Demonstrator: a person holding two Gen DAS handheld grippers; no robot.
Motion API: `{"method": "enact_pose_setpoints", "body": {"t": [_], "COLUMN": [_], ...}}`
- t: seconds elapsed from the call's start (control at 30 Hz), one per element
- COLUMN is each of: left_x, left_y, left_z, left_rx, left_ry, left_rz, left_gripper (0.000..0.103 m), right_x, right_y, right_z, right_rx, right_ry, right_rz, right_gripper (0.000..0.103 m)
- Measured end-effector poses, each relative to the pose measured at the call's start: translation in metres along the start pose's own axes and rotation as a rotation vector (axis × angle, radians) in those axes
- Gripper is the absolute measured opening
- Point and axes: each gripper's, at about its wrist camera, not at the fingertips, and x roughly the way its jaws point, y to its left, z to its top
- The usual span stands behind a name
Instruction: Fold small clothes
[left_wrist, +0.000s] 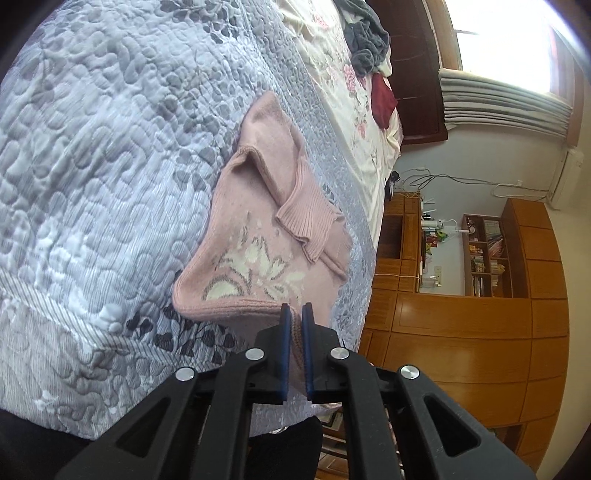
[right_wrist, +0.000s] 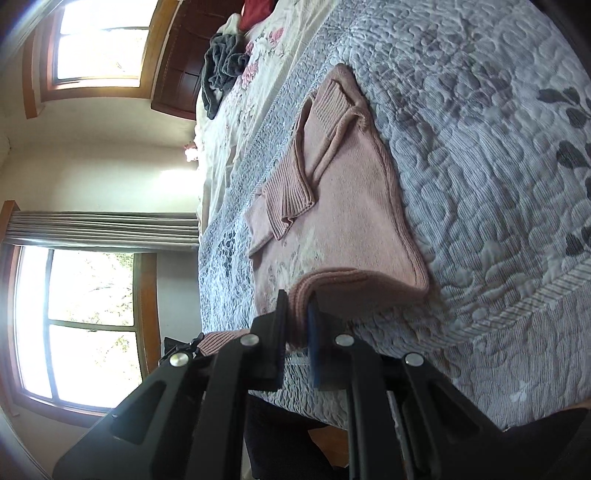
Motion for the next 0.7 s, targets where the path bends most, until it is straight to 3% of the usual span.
{"method": "enact_pose_setpoints", "body": {"t": [0.2,0.43,0.53,0.63,0.7], "left_x": [0.025,0.076,0.096,0.114,0.120], "left_y": [-0.003,0.001,-0.002,-0.001,0.003], "left_z": [0.059,0.107,0.114,0.110,0.104], "left_rx": [-0.024,0.006,0.081,0.158,0.191], "left_ry": [-0.022,0.017,0.048,0.093,0.104], "left_rz": [0.027,0.127,0.213,0.312,0.373], "left_gripper": [0.000,0.000,0.004,0.025,0.047], "right_x": [0.033,0.094,0.116,0.115,0.109], "right_y": [0.005,-0.014,-0.025,-0.021,-0.013], "right_z": [0.057,0.110,0.124,0.130,0.129], "right_rx": [0.011,0.048,0.062,0.010,-0.076], "right_ry": [-0.006,0.044,0.076,0.060,0.047], "right_rz": [-0.055,-0.163,-0.218,-0.239,-0.286], "right_gripper": [0.008,0.009,0.018,0.022,0.027]}}
